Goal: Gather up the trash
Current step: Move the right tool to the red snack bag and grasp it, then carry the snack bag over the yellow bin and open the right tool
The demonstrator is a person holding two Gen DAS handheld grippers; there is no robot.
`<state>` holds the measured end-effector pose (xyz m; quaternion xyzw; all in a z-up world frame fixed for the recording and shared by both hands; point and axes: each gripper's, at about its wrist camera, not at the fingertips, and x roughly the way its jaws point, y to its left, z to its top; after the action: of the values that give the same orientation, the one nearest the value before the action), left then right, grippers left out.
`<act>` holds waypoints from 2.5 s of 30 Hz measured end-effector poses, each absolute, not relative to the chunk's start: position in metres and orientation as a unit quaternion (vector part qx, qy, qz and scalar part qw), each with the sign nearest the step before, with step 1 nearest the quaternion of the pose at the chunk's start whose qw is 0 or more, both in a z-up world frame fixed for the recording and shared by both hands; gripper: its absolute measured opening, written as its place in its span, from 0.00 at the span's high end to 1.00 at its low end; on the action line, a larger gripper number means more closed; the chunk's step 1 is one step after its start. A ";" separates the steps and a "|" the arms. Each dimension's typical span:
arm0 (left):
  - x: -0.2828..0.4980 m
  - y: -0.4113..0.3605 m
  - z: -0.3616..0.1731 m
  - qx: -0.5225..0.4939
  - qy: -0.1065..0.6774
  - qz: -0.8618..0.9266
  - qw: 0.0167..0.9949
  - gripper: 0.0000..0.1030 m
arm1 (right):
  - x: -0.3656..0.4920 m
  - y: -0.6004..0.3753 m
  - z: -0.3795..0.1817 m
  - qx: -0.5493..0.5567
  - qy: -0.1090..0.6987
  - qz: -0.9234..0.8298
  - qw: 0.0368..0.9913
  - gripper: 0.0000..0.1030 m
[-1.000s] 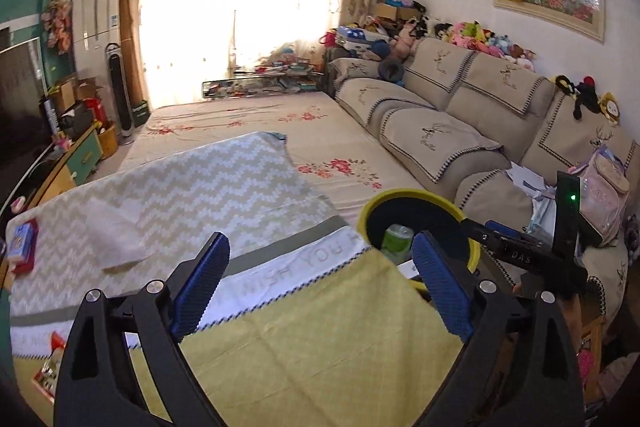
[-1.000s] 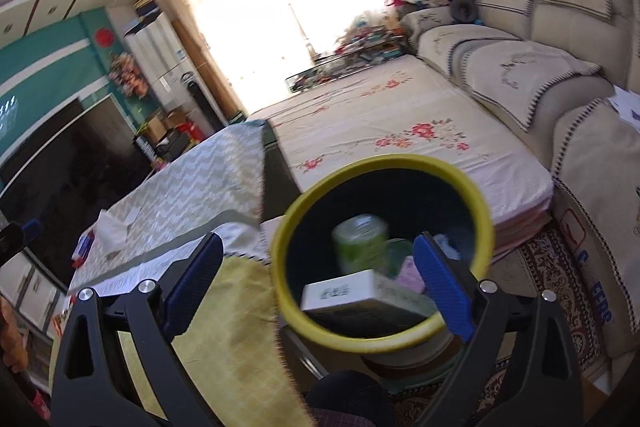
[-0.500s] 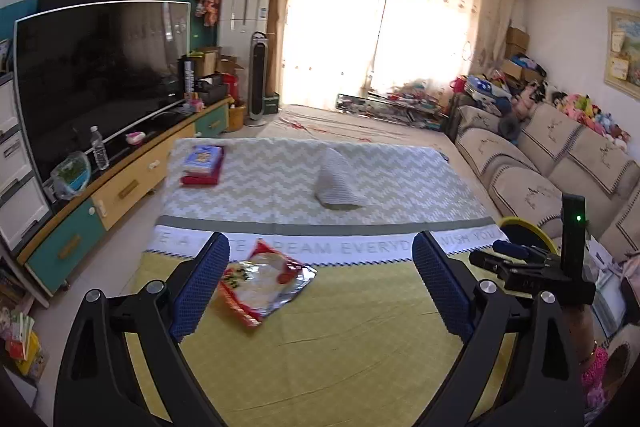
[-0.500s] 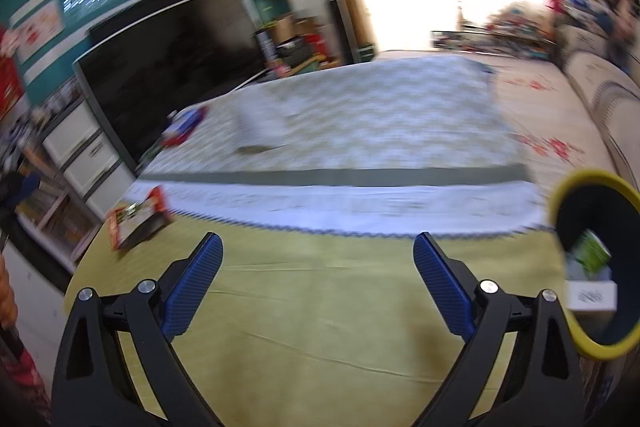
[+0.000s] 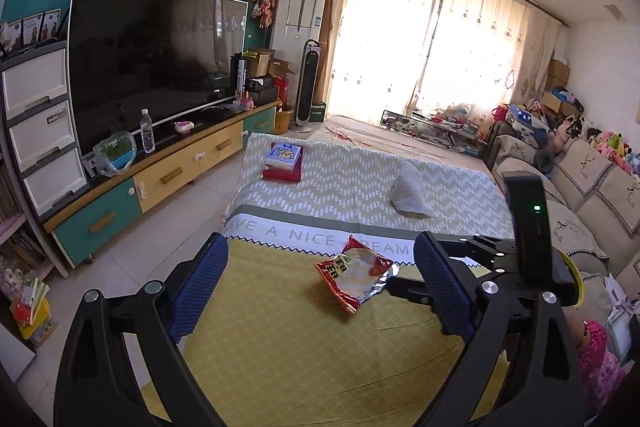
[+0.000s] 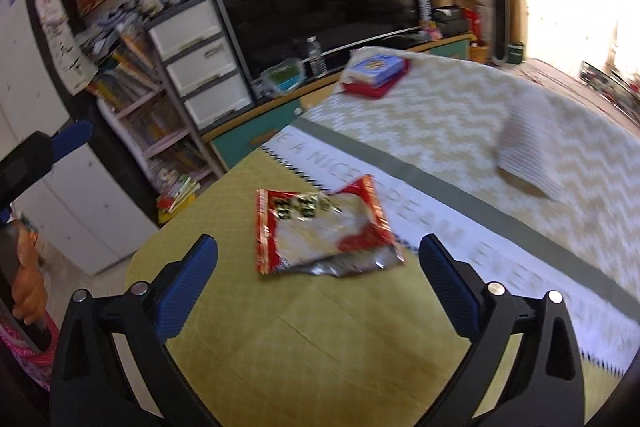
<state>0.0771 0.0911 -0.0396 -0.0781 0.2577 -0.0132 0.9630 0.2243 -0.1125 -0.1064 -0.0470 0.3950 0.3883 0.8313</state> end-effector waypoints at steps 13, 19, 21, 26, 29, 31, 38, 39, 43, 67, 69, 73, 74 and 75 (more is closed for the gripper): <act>0.086 0.100 -0.056 -0.089 0.277 -0.015 0.957 0.10 | 0.267 -0.065 -0.151 -0.108 0.471 0.358 0.799 0.07; 0.089 0.091 -0.056 -0.085 0.283 -0.022 0.955 0.10 | 0.258 -0.065 -0.150 -0.131 0.457 0.347 0.808 0.36; 0.090 0.087 -0.056 -0.083 0.284 -0.025 0.955 0.10 | 0.258 -0.068 -0.149 -0.126 0.456 0.344 0.811 0.61; 0.092 0.083 -0.059 -0.080 0.287 -0.031 0.954 0.10 | 0.258 -0.081 -0.149 -0.100 0.461 0.347 0.811 0.90; 0.094 0.080 -0.061 -0.078 0.291 -0.035 0.953 0.10 | 0.254 -0.090 -0.145 -0.088 0.454 0.342 0.818 0.93; 0.096 0.079 -0.063 -0.077 0.293 -0.039 0.952 0.10 | 0.251 -0.098 -0.140 -0.077 0.449 0.338 0.823 0.94; 0.107 0.064 -0.067 -0.070 0.303 -0.060 0.948 0.10 | 0.234 -0.150 -0.123 -0.022 0.423 0.303 0.853 0.95; 0.109 0.060 -0.067 -0.067 0.305 -0.064 0.948 0.10 | 0.232 -0.162 -0.121 -0.011 0.420 0.295 0.858 0.95; 0.115 0.044 -0.069 -0.059 0.310 -0.081 0.945 0.10 | 0.222 -0.207 -0.115 0.029 0.404 0.255 0.878 0.95; 0.150 -0.080 -0.070 0.018 0.327 -0.182 0.927 0.10 | 0.177 -0.511 -0.130 0.170 0.337 -0.144 0.915 0.93; 0.153 -0.086 -0.071 0.023 0.329 -0.186 0.926 0.10 | 0.180 -0.521 -0.136 0.171 0.339 -0.158 0.911 0.93; 0.161 -0.092 -0.073 0.032 0.331 -0.189 0.924 0.10 | 0.181 -0.538 -0.144 0.170 0.348 -0.182 0.904 0.67; 0.165 -0.094 -0.074 0.034 0.332 -0.190 0.924 0.10 | 0.180 -0.541 -0.145 0.169 0.346 -0.196 0.902 0.39; 0.168 -0.095 -0.075 0.035 0.333 -0.190 0.923 0.10 | 0.179 -0.543 -0.145 0.165 0.342 -0.209 0.901 0.24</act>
<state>0.1678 -0.0950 -0.0749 0.0350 0.3327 -0.1903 0.9230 0.1792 -0.5429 -0.1455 0.1655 0.3420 -0.2090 0.9011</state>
